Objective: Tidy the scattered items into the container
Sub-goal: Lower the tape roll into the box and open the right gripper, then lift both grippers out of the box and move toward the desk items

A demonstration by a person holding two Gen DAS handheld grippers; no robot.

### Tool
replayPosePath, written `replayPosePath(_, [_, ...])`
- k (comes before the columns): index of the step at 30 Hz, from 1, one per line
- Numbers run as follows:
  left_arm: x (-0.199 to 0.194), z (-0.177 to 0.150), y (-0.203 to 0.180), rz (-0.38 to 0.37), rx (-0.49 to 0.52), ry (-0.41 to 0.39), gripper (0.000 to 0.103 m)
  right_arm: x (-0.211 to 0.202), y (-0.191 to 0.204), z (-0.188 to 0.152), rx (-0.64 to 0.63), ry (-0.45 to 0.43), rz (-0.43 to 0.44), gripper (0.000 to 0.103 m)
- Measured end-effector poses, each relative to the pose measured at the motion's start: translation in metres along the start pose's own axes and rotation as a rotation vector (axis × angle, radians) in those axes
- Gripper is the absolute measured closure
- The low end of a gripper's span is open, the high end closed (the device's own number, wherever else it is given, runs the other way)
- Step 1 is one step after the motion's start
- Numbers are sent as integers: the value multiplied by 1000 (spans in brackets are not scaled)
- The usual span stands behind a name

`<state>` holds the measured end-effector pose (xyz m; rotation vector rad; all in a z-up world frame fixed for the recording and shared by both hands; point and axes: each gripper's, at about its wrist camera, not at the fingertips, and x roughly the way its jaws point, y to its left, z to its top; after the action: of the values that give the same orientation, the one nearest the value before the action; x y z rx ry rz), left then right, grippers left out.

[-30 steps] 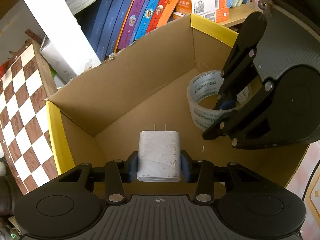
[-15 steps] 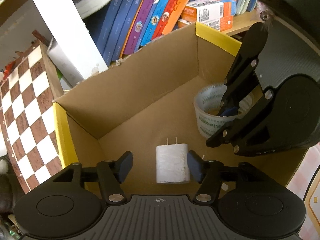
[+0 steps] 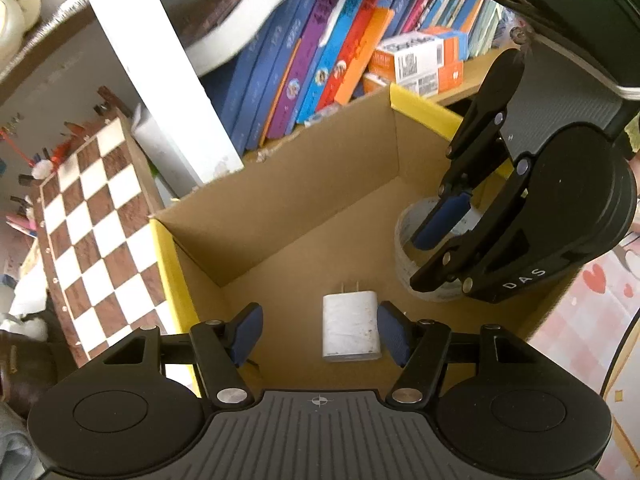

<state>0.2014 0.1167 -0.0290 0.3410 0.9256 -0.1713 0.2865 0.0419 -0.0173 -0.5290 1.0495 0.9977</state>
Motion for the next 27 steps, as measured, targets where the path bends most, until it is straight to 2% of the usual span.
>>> replayPosePath(13, [-63,-9,-20,26,-54,-103,38,-62,29,-22,-5,-124,-28,72])
replayPosePath(19, [-92,-19,-36,37,-90,-147,33,-91,38,-49,40,-197,-67,71])
replayPosePath(27, [-119,-35,-62,32,-147,-179,32,-125,43,-98,149,-274,-123,69])
